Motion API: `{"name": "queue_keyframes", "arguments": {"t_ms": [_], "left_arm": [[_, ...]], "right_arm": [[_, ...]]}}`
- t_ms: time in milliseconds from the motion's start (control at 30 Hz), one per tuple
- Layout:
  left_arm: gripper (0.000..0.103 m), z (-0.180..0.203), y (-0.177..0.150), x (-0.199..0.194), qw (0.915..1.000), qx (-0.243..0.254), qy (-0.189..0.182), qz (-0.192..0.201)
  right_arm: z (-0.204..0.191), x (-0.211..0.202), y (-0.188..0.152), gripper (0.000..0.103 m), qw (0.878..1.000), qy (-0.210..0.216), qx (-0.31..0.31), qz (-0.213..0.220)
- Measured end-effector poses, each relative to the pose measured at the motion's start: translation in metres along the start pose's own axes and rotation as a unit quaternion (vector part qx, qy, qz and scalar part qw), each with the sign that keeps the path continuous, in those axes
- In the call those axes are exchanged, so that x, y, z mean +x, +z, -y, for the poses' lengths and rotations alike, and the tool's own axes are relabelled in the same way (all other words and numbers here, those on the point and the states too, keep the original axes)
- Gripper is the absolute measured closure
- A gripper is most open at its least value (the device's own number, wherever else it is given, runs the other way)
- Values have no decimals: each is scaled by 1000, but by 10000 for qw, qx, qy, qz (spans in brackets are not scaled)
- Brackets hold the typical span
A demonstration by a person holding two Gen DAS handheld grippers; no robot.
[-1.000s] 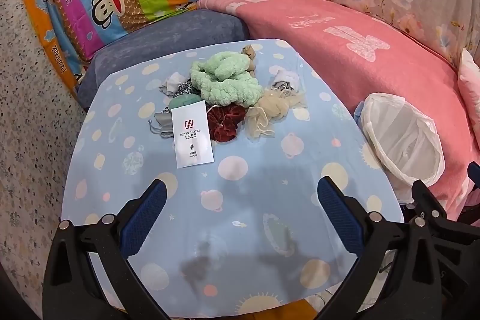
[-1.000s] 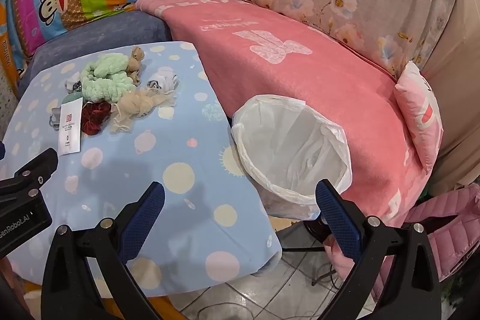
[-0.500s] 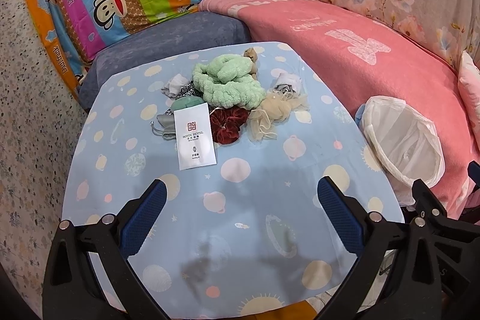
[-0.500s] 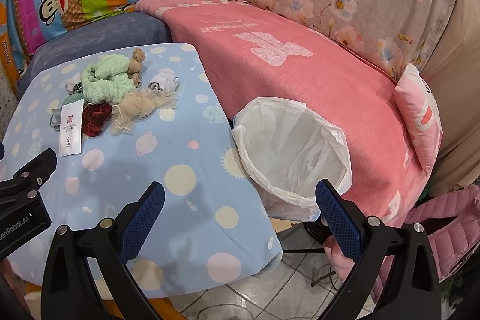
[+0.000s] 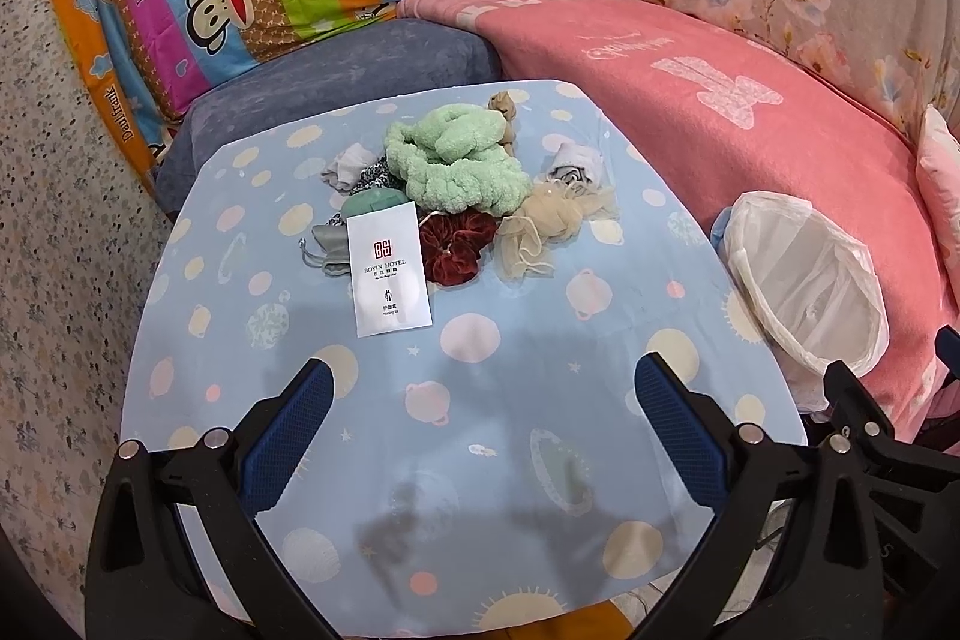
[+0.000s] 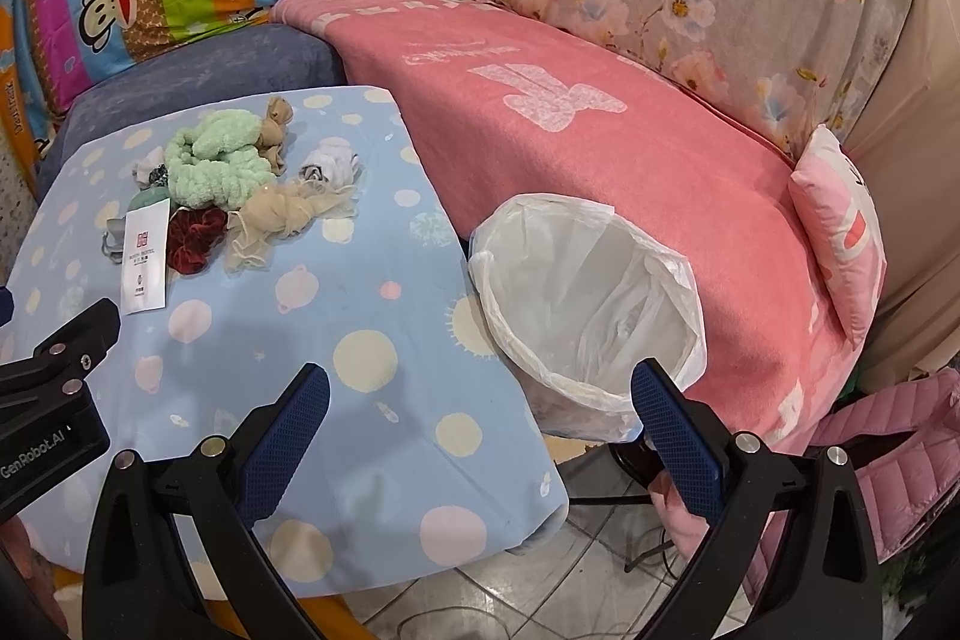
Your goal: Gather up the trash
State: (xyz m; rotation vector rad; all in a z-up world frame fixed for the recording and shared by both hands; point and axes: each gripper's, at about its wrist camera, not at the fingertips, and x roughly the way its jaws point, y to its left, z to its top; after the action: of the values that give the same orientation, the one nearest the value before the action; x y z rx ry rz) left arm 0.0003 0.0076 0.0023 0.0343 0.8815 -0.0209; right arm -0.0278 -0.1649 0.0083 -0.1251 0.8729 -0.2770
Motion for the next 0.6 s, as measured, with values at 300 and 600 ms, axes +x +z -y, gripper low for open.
{"name": "queue_keyframes", "arguments": {"t_ms": [300,600], "left_arm": [[7,0,-2,1,9999,89,15,51],[7,3,1,-2,9997,183,41,126]], "right_arm": [[-8,-1,1,7,10000,0,-11,27],[-8,-2,2,7,10000,-2,-6,26]]}}
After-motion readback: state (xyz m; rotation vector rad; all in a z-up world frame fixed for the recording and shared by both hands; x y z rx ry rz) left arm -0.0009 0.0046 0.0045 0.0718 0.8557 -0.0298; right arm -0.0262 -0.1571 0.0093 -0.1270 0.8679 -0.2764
